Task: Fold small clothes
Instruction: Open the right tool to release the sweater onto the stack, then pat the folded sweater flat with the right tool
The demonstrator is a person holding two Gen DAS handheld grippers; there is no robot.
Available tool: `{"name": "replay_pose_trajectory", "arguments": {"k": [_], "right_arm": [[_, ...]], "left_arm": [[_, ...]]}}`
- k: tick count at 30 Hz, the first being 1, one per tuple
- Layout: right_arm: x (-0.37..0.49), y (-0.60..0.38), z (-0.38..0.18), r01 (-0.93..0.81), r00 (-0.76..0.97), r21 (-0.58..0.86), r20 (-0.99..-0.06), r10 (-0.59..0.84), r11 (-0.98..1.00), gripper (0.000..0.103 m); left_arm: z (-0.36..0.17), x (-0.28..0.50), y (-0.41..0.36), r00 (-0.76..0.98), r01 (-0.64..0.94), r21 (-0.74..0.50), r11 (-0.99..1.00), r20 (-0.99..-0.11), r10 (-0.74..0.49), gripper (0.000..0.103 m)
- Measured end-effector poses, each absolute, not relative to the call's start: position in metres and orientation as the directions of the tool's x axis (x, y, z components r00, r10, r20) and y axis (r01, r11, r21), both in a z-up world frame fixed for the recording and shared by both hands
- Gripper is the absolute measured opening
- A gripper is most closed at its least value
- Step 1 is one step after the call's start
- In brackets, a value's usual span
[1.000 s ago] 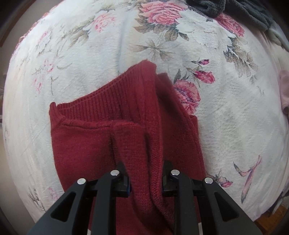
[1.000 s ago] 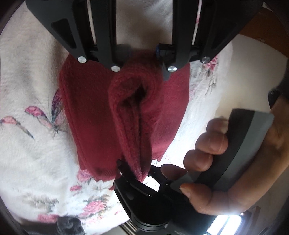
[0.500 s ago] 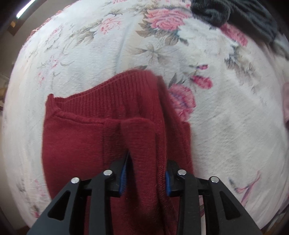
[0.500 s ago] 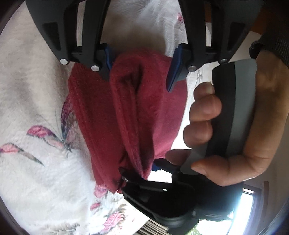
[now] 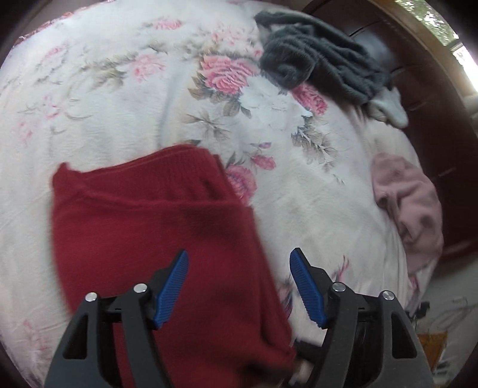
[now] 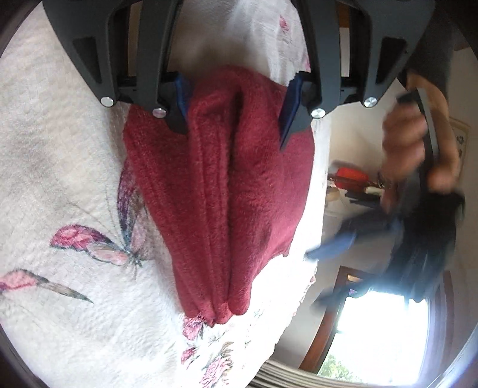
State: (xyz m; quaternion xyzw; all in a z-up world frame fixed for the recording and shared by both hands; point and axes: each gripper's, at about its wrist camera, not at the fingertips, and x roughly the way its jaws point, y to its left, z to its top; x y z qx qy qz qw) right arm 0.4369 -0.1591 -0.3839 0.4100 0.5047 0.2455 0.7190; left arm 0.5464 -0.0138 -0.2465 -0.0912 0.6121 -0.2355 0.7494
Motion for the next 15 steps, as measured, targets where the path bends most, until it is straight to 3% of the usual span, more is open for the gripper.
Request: {"name": "replay_pose_trajectory", "arguments": {"k": [8,11,15], "right_arm": [[0.439,-0.172,-0.392,0.076,0.400,0.875,-0.467,0.789,0.479,0.051],[0.440,-0.164,-0.384,0.031,0.394,0.853,-0.490,0.778,0.521,0.024],[0.434,-0.171,-0.372,0.027,0.468,0.827,-0.506,0.724,0.561,0.019]], "left_arm": [[-0.258,0.478,0.065,0.176,0.212,-0.494,0.843,-0.829,-0.530,0.071],[-0.261,0.464,0.089,0.180,0.160,-0.539,0.827,-0.807,-0.562,0.071],[-0.260,0.456,0.098,0.180,0.147,-0.581,0.800,-0.780,-0.599,0.070]]}}
